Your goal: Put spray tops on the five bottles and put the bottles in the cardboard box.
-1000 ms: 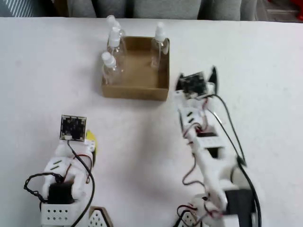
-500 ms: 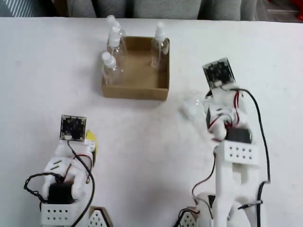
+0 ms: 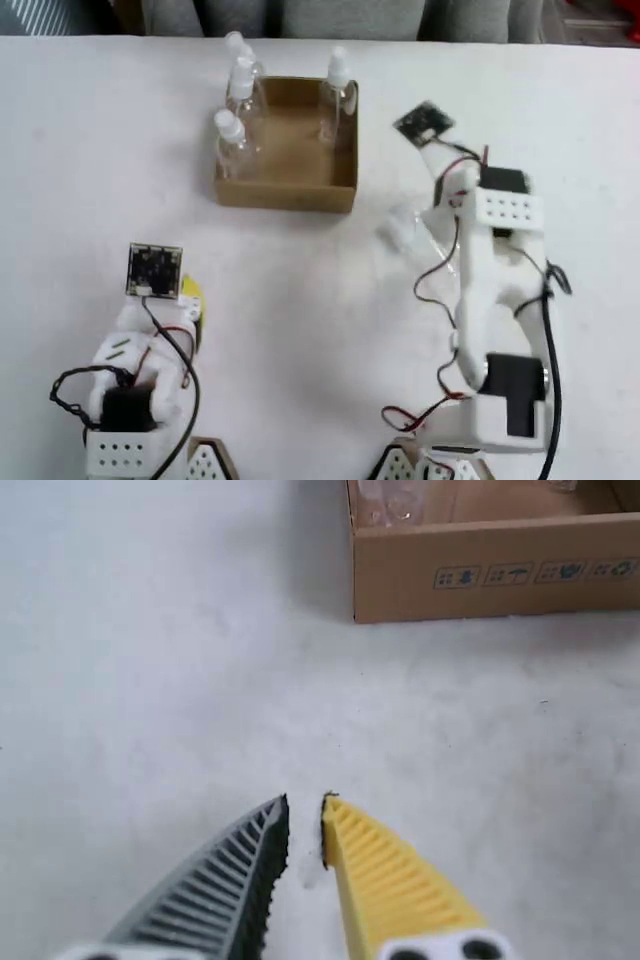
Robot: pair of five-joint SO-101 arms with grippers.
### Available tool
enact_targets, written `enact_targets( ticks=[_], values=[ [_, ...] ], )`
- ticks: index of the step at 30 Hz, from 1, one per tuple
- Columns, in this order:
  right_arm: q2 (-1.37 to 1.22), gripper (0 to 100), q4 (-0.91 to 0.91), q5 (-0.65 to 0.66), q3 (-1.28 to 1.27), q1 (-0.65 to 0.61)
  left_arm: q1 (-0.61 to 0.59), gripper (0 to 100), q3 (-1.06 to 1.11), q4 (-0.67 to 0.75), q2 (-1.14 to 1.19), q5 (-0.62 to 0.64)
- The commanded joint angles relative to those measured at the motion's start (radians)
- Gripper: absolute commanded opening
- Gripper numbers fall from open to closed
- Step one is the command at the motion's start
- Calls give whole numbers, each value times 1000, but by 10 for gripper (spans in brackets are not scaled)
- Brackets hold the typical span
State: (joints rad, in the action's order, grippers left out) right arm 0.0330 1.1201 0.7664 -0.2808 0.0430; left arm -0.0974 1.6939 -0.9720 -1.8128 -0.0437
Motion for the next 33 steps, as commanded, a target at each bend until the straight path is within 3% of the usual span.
enact_targets(
  ticks=[1, 8, 17, 21, 33],
  values=[
    [-13, 113, 99, 20, 55, -102, -10, 77, -2, 29, -13, -8],
    [-27, 116, 64, 9, 48, -217, -10, 77, -2, 29, -13, -8],
    [-200, 149, -87, 20, 48, -170, -10, 79, -2, 29, -13, -8],
    [-199, 218, -90, 20, 48, -168, -10, 79, -2, 29, -13, -8],
    [-317, 218, -97, 97, 83, -148, -10, 79, -2, 29, -13, -8]
  ],
)
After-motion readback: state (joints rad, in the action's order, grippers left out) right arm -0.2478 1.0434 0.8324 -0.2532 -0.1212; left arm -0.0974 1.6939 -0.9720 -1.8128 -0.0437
